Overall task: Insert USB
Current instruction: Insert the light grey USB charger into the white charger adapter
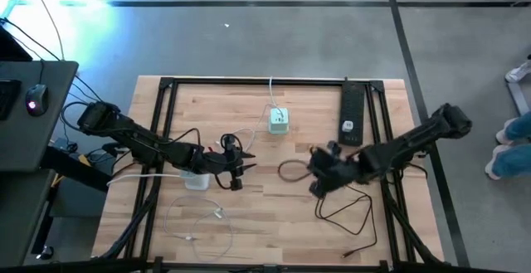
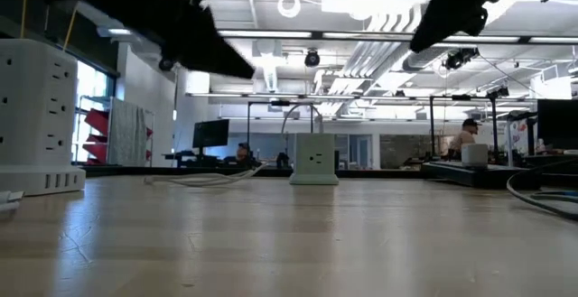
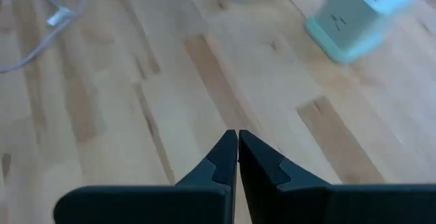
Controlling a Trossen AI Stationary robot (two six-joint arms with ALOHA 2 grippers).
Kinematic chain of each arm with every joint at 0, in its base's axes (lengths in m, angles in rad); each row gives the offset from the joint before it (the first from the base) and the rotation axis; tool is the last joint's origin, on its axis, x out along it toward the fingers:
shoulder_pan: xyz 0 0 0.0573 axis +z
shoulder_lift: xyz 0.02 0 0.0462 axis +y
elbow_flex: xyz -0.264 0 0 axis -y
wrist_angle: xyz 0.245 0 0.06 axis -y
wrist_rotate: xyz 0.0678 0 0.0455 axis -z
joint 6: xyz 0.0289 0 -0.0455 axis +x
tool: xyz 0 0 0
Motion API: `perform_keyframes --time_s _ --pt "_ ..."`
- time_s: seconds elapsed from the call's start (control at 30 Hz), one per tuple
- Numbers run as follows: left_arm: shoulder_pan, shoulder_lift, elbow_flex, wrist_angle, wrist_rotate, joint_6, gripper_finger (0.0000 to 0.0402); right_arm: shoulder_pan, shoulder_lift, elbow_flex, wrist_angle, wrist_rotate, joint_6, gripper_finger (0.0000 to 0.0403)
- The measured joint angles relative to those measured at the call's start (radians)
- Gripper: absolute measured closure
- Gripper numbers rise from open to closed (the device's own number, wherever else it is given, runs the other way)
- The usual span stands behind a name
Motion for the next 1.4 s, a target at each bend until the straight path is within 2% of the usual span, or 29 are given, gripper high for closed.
perform_keyframes --time_s 0.13,0.27,0.43,0.6,0.73,0.8,0.87,0.97,1.03,1.1,1.23,1.4 --pt "-0.011 0.0 0.065 -0.074 0.006 0.009 0.0298 0.008 0.111 0.0 0.119 0.106 -0.02 0.0403" --pt "-0.017 0.0 0.07 -0.131 0.009 0.01 0.0298 -0.024 0.208 0.0 0.226 0.212 -0.022 0.0401" --pt "0.014 0.0 0.069 -0.21 0.017 0.031 0.0298 -0.068 0.313 0.001 0.414 0.225 -0.194 0.0379" --pt "0.074 0.0 0.069 -0.171 0.054 0.137 0.0298 -0.092 0.35 0.001 0.481 0.113 -0.373 0.0346" --pt "0.109 0.0 0.069 -0.158 0.055 0.15 0.0298 -0.104 0.314 0.001 0.475 0.15 -0.48 0.0326" --pt "0.121 0.0 0.069 -0.148 0.056 0.175 0.0298 -0.12 0.288 0.002 0.495 0.134 -0.549 0.032" --pt "0.128 0.0 0.069 -0.142 0.058 0.216 0.0298 -0.136 0.271 0.002 0.528 0.045 -0.616 0.0316" --pt "0.122 -0.002 0.099 -0.219 0.073 0.253 0.0298 -0.153 0.263 0.002 0.578 -0.202 -0.723 0.0311" --pt "0.094 -0.006 0.154 -0.361 0.093 0.21 0.0298 -0.156 0.263 0.002 0.573 -0.352 -0.772 0.0311" --pt "0.058 -0.006 0.211 -0.529 0.111 0.094 0.0298 -0.152 0.261 0.002 0.531 -0.412 -0.779 0.0311" --pt "-0.037 -0.006 0.277 -0.813 0.168 -0.155 0.0298 -0.124 0.241 0.002 0.429 -0.413 -0.772 0.0311" --pt "-0.179 -0.003 0.282 -0.941 0.349 -0.47 0.0298 -0.07 0.238 0.002 0.338 -0.4 -0.781 0.0311"
